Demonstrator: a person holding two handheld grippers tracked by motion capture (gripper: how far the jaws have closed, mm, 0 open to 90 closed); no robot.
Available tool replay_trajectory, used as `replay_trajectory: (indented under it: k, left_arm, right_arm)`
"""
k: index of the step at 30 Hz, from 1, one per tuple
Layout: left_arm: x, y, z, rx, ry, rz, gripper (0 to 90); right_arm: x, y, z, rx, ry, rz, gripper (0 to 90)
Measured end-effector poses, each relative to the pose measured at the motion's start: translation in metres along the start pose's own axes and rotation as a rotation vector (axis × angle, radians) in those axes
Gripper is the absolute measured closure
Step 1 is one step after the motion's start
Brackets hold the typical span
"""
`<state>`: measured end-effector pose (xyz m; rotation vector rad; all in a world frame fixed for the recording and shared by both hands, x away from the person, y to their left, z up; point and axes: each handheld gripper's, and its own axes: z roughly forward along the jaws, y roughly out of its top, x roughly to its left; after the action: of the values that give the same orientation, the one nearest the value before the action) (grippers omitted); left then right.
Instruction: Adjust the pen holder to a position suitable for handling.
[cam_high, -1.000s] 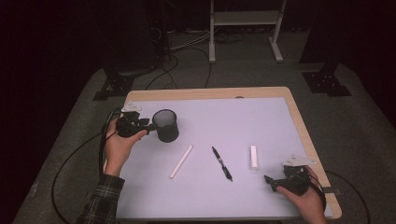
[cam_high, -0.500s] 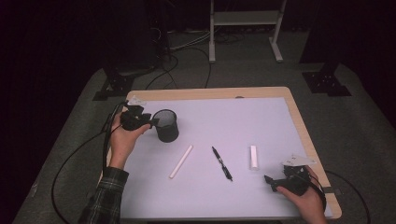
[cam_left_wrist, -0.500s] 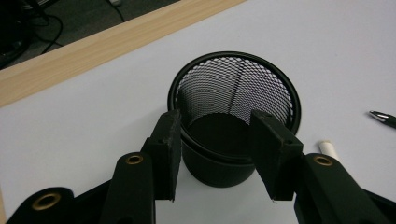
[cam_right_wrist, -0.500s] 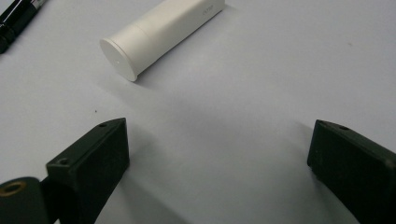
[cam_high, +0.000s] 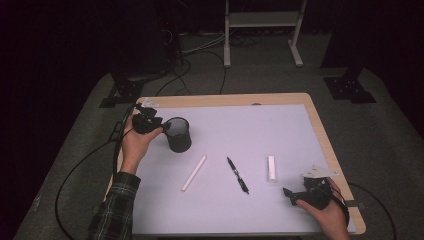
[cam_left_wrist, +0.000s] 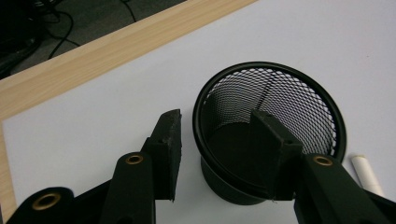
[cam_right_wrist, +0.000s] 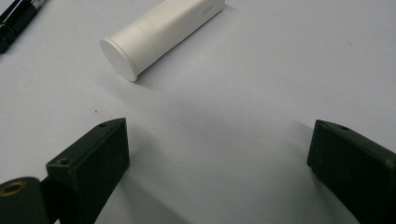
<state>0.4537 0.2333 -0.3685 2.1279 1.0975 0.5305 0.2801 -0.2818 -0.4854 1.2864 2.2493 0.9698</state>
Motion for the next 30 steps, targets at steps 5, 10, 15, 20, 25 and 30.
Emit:
replay_trajectory:
  k: [5, 10, 15, 20, 25, 30]
  left_arm:
    - [0.004, -0.001, 0.008, 0.004, 0.004, -0.013, 54.6]
    - [0.006, -0.002, 0.015, 0.02, 0.009, -0.02, 54.9]
    - [0.006, -0.003, 0.022, 0.035, 0.005, -0.021, 56.8]
    - [0.007, -0.004, 0.029, 0.054, -0.001, -0.021, 59.3]
    - [0.008, -0.005, 0.036, 0.072, -0.014, -0.026, 62.5]
    - [0.009, -0.006, 0.04, 0.076, -0.019, -0.031, 67.8]
  right_arm:
    - [0.0, 0.0, 0.0, 0.0, 0.0, 0.0, 4.5]
    - [0.0, 0.0, 0.0, 0.0, 0.0, 0.0, 4.4]
    - [0.0, 0.0, 0.0, 0.0, 0.0, 0.0, 4.5]
    - [0.0, 0.0, 0.0, 0.0, 0.0, 0.0, 4.5]
    - [0.0, 0.0, 0.0, 0.0, 0.0, 0.0, 4.5]
    - [0.0, 0.0, 0.0, 0.0, 0.0, 0.0, 4.5]
